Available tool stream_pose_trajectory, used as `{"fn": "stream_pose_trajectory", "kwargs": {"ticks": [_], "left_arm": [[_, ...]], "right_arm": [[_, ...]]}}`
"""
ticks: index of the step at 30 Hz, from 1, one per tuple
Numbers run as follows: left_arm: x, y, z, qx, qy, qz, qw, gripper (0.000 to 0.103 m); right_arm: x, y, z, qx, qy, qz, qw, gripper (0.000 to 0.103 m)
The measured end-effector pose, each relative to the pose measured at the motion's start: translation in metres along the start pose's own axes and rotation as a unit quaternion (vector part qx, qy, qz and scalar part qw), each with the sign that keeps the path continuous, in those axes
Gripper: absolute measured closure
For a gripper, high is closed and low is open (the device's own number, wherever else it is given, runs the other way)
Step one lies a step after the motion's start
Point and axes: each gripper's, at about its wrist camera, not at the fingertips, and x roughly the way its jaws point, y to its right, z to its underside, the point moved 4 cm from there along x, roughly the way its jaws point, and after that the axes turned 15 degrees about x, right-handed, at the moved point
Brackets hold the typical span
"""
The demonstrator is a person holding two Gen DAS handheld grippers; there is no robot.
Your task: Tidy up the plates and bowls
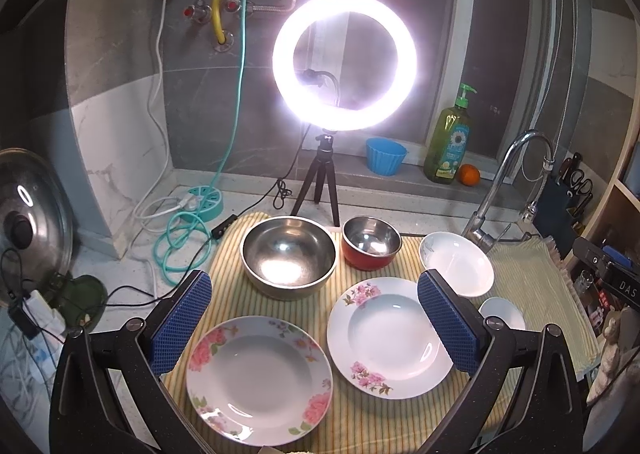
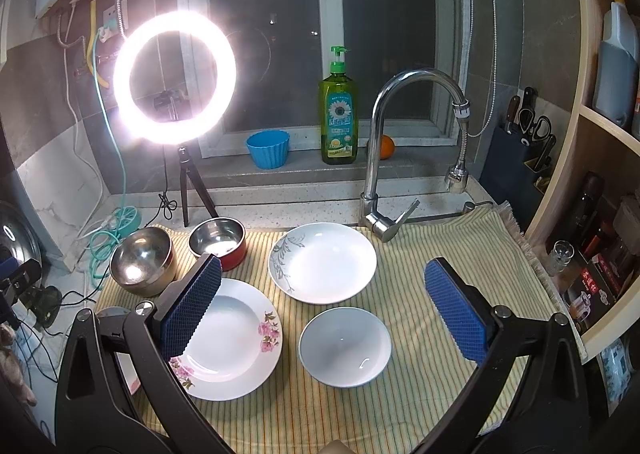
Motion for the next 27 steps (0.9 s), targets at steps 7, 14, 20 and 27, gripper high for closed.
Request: {"fn": "stream_pose_trajectory", "kwargs": {"ticks": [7,14,20,27], "left_arm": [[-0.0005,0.0011,-0.0014,0.000,0.001,0.001,1.0000,0.001],[0.0006,0.0020,-0.0043,0.001,0.000,0.002,1.0000,0.001],[0.0021,0.0031,-0.0064,0.003,-0.001,0.003,1.0000,0.001],[0.0033,0.0036,-0.0070,0.006,-0.001,0.004,1.0000,0.001]], "right_arm": [[0.0003,-0.0010,0.0015,-0.001,-0.002,-0.001,1.000,0.000],[0.0003,-0.0021,0.0012,-0.001,-0.001,-0.001,1.000,0.000],[0.0002,-0.0023,0.0019,-0.001,-0.001,-0.001,1.000,0.000],[0.0019,-0.0025,0.0007,-0.002,-0.001,-0.001,1.000,0.000]]}}
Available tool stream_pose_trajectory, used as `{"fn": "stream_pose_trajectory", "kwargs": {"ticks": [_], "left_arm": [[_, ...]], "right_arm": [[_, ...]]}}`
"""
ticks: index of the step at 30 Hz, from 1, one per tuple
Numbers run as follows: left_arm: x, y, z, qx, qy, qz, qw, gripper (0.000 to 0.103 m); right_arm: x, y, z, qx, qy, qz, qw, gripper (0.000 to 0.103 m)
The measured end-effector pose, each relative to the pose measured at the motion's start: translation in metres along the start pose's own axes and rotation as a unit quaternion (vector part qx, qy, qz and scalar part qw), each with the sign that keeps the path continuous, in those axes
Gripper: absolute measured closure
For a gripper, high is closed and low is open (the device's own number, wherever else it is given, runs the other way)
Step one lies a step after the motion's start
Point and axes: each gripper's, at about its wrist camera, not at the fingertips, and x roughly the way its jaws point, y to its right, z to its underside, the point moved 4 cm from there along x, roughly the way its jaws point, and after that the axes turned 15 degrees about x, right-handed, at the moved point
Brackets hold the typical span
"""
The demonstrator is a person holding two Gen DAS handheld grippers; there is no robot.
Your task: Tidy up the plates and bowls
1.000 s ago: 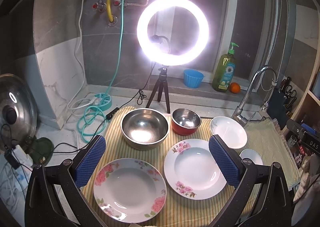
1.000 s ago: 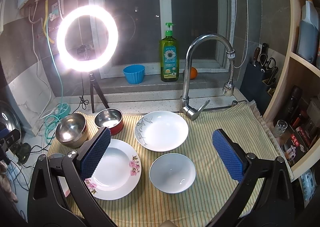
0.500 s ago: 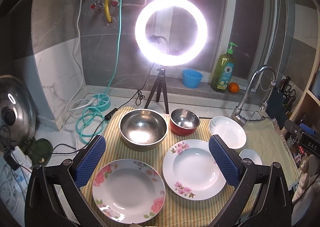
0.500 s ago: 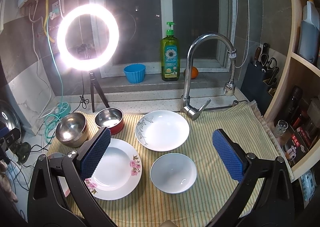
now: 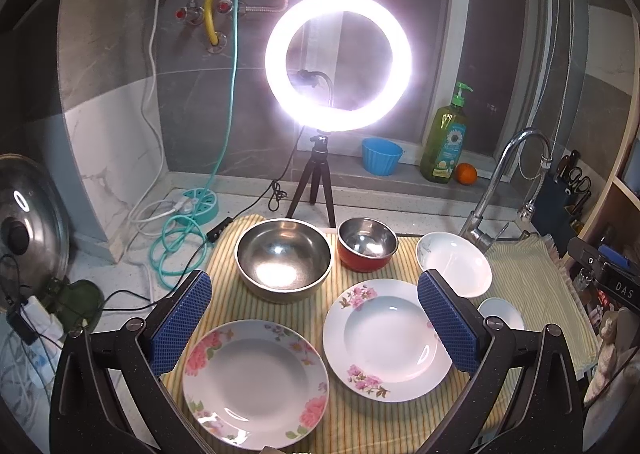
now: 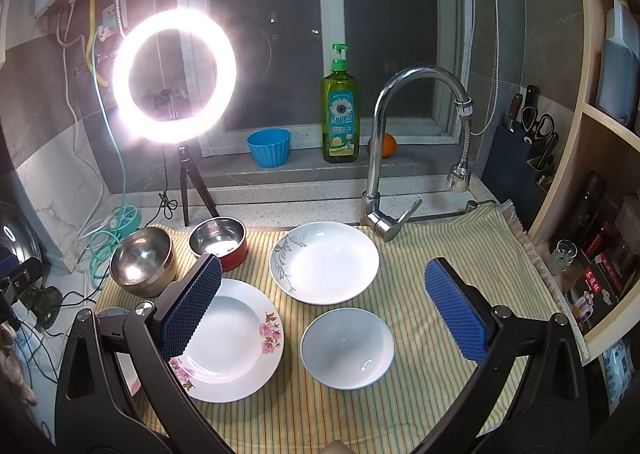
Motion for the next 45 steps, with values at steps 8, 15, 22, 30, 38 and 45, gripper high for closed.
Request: {"fn": "stream_pose_trajectory", "kwargs": {"ticks": [8,15,22,30,38,45], "left_arm": [[0.000,0.000,0.000,0.000,-0.001,0.000,1.0000,0.001],[0.000,0.000,0.001,0.000,0.000,0.001,1.0000,0.001],[0.001,0.001,0.000,0.000,-0.001,0.001,1.0000,0.001],[0.009,0.002,-0.001,0.001,-0.007,0.003,1.0000,0.001],[0.017,0.001,0.001,0.000,-0.015,0.009,0.9998,0.001],[0.028,0.000,0.007,0.002,-0.032,0.024,0.9992,0.001]], "right_arm": [[0.000,0.000,0.000,0.001,-0.001,0.000,1.000,0.000],[0.002,0.000,0.000,0.001,-0.001,0.000,1.000,0.000],[0.004,-0.001,0.000,0.001,-0.002,0.000,1.000,0.000],[0.008,-0.001,0.002,0.000,-0.006,0.003,1.000,0.000],[0.018,0.001,0.005,0.000,-0.016,0.004,1.000,0.000],[0.027,0.004,0.015,-0.002,-0.039,-0.008,0.999,0.000]]}}
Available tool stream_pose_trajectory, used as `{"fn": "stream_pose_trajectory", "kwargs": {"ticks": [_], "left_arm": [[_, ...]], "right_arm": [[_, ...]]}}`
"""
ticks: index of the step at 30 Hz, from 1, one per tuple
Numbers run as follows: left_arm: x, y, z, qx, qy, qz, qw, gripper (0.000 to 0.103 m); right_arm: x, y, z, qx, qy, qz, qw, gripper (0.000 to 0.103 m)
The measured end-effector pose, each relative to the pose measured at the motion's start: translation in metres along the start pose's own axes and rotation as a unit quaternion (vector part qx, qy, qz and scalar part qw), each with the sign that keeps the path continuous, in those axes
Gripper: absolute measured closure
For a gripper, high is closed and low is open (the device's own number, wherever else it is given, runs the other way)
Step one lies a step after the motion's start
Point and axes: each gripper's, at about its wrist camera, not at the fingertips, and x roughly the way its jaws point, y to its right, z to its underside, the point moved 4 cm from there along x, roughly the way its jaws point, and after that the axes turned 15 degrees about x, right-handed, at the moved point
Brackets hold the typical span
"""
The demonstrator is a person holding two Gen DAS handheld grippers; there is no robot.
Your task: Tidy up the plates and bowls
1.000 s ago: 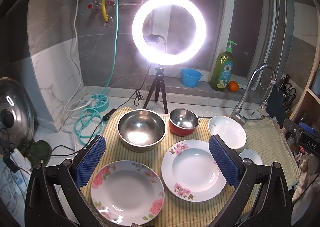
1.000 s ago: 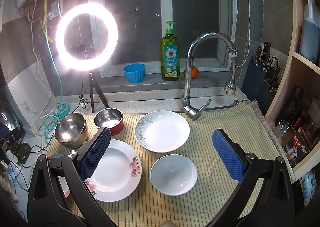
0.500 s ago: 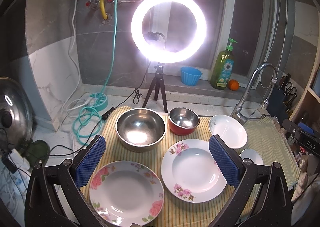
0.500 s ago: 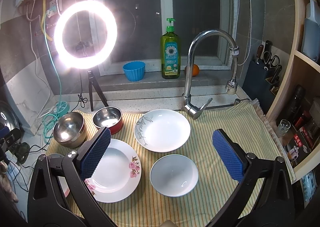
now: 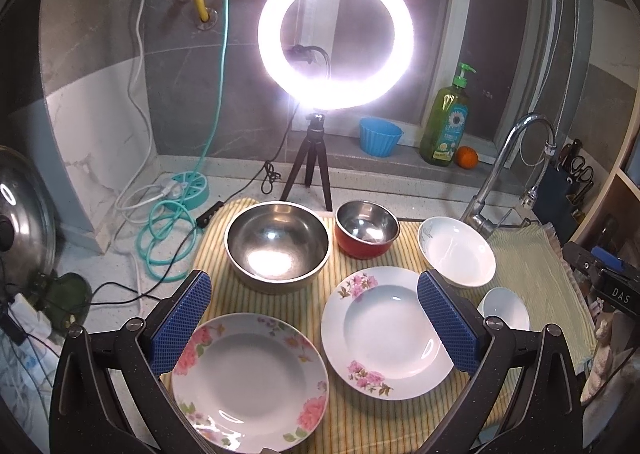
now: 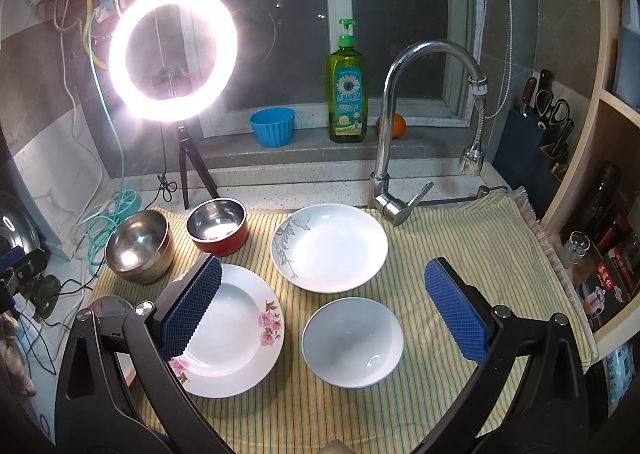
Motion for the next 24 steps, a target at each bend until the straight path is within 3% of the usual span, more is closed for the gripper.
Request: {"fn": "stream_pose_trajectory", "kwargs": {"ticks": [4,8,16,18,20,24], "left_arm": [[0.009,0.001,0.006,0.005,-0.014,0.008,0.9999,0.002],[0.024,0.000,0.014,-0.007,-0.036,0.034,0.9987,0.013],[0.058,0.006,0.032,-0.019,-0.085,0.091,0.9920,0.036],[0.066,0.008,0.035,-0.020,-0.093,0.103,0.9901,0.039],[0.075,0.010,0.038,-0.023,-0.106,0.120,0.9868,0.049],[0.095,0.012,0.045,-0.028,-0.128,0.145,0.9806,0.058]], "right_arm": [[0.006,0.002,0.008,0.000,-0.020,-0.009,1.000,0.000],[0.013,0.004,0.018,-0.001,-0.039,-0.019,0.999,0.001],[0.036,0.009,0.052,0.016,-0.130,-0.059,0.990,0.033],[0.041,0.010,0.062,0.021,-0.152,-0.067,0.986,0.036],[0.048,0.011,0.074,0.029,-0.175,-0.074,0.981,0.038],[0.062,0.012,0.095,0.044,-0.212,-0.079,0.973,0.056]]}}
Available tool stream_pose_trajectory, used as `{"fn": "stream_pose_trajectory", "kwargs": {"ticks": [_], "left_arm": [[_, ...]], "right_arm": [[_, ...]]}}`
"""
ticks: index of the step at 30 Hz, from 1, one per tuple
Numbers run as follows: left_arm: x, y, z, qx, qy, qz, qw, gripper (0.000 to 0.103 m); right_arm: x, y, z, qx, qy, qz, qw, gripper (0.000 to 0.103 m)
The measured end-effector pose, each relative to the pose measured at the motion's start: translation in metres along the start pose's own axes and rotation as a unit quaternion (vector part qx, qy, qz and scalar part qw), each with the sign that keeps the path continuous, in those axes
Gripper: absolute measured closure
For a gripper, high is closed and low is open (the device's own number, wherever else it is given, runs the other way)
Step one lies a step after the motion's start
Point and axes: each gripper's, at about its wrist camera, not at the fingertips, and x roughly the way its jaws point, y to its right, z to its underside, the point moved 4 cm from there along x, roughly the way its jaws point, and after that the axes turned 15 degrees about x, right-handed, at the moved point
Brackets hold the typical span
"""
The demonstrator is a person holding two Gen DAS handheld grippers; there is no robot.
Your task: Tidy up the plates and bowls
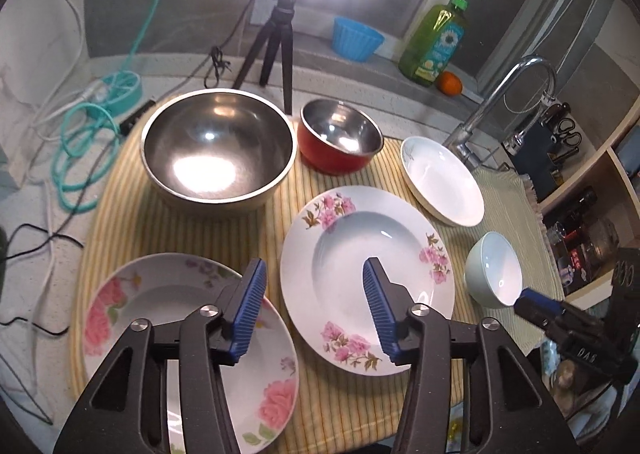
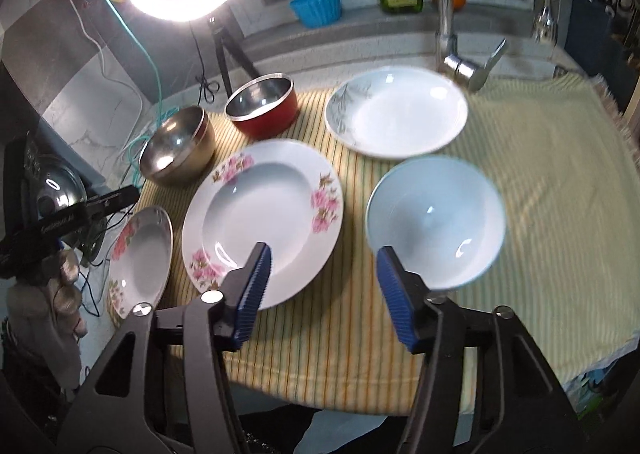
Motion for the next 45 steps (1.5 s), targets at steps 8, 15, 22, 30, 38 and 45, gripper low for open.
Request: {"fn": "stream_pose_trajectory", "kwargs": {"ticks": [8,15,22,30,38,45], "left_arm": [[0.035,-0.009,0.000,-0.003,-0.043,0.025,0.9988,0.073],[0.057,-0.016,-0.008,-0.007,-0.063,0.034,0.9974,0.074],[0.073,-0.029,-0.007,-0.027,-0.078,0.043,0.9957,0.076],[0.086,-0.031,-0.011,-0.036,-0.095,0.054,0.9934,0.076],[0.096,-0.030,-0.014,-0.037,-0.102,0.062,0.9922,0.076],[0.100,-0.030,-0.013,-0.035,-0.107,0.066,0.9915,0.079]], "right_arm": [[0.038,0.011,0.015,0.045,-0.054,-0.023,0.997,0.069],[0.059,0.018,0.015,0.083,-0.083,-0.039,0.992,0.078],[0.071,0.020,0.008,0.095,-0.090,-0.041,0.990,0.079],[0.081,0.023,0.006,0.104,-0.101,-0.044,0.989,0.079],[0.086,0.023,0.003,0.102,-0.106,-0.049,0.988,0.079],[0.087,0.023,0.002,0.100,-0.110,-0.057,0.987,0.083]]}}
